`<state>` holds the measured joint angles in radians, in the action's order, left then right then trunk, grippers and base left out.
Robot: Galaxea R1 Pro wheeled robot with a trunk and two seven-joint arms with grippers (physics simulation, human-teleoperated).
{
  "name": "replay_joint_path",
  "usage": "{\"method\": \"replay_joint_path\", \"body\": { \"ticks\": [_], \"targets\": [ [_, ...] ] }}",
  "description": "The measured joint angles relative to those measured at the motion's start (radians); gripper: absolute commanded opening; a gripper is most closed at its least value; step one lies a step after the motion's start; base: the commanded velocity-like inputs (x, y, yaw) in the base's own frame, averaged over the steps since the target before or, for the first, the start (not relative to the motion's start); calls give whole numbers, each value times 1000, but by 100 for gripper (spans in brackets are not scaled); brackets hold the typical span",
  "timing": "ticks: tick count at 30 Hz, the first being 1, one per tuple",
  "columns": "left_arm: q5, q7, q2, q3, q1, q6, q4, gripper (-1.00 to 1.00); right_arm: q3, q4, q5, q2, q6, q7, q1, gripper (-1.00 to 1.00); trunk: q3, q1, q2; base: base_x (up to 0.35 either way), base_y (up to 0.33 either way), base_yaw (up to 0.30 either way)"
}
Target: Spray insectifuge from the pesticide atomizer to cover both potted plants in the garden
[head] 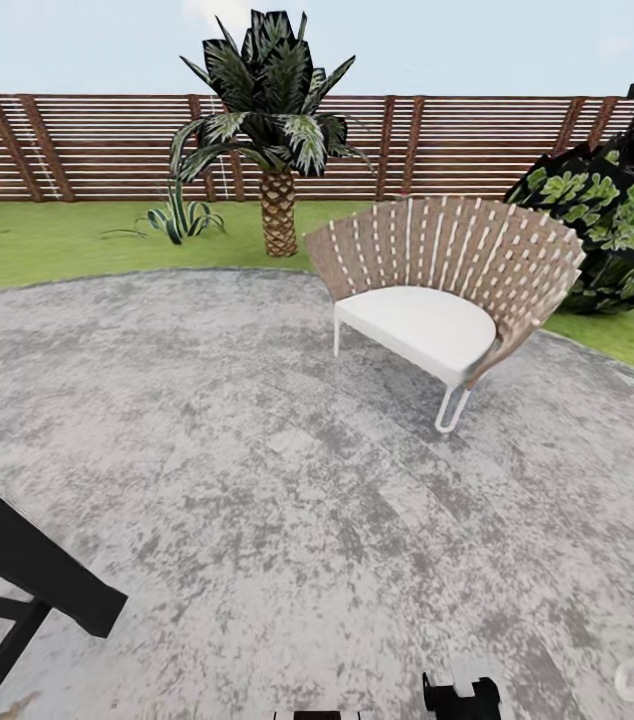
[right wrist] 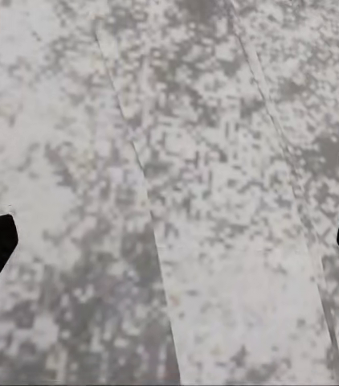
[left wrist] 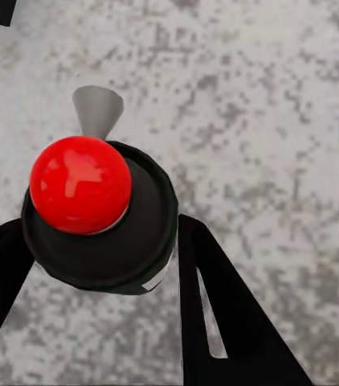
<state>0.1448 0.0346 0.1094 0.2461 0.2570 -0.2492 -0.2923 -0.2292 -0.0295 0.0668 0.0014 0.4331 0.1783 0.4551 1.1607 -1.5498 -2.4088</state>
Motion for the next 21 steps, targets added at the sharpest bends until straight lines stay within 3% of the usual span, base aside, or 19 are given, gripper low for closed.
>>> {"method": "replay_joint_path", "body": {
  "ticks": [21],
  "targets": [
    [-1,0,2,0,0,0,0,-100,-1,-1,1,4,0,2,0,100,0,0,0,340,0,0]
  ]
}}
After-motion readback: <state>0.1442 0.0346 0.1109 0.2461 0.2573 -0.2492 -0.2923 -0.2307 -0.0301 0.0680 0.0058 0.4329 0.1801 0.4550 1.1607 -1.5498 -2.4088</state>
